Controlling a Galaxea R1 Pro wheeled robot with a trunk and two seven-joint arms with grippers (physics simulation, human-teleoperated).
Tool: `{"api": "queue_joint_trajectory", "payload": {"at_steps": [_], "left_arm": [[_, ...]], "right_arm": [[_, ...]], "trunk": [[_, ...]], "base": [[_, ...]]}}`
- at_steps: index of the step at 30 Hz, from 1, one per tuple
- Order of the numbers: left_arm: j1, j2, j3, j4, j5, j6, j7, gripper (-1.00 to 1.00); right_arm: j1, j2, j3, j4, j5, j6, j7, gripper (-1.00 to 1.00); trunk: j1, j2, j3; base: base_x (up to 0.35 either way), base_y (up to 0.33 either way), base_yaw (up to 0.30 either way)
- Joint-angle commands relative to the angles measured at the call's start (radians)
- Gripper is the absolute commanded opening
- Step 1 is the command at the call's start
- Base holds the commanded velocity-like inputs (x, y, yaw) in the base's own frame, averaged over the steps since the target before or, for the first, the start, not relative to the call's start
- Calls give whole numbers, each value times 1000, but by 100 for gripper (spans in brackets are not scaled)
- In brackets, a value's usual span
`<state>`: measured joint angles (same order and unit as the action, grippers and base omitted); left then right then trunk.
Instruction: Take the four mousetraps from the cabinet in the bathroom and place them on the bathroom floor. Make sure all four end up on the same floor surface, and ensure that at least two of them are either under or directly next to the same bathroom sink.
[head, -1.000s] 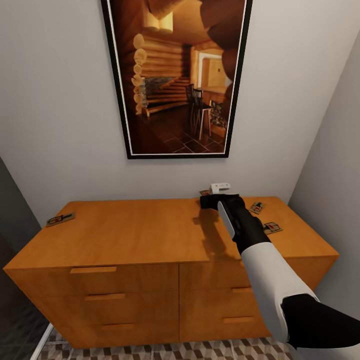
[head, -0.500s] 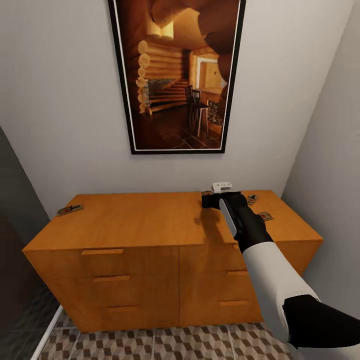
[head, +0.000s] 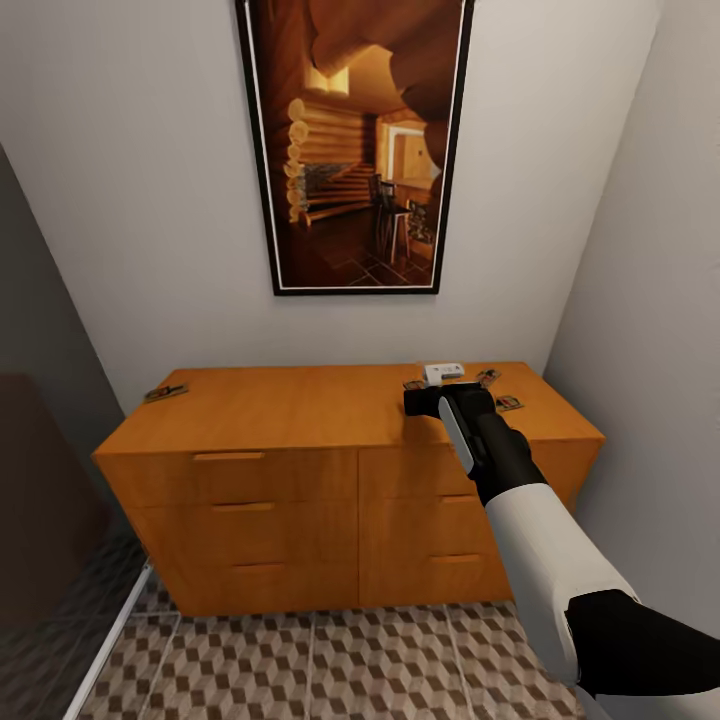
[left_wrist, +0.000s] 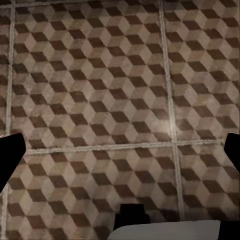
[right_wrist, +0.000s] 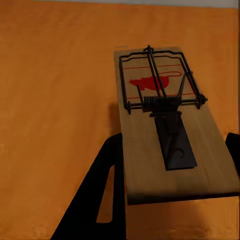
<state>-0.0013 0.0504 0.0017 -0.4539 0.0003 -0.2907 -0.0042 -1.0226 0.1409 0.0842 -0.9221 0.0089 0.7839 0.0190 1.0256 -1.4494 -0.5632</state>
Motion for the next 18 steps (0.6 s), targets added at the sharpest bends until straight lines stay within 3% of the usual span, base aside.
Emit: {"api": "queue_joint_trajectory", "payload": {"at_steps": [1,18], "left_arm": [[0,0,0,0,0,-2,0,100],[0,0,1,0,1,-2,0,100]], "right_arm": [[-1,0,0,-1,0,5,1,-100],[-1,-19,3,10,0,2,4,-100]], "trunk": [[-1,-1,-1],[-1,-1,-1]], "base": [[-332,0,0],[-332,0,0]]}}
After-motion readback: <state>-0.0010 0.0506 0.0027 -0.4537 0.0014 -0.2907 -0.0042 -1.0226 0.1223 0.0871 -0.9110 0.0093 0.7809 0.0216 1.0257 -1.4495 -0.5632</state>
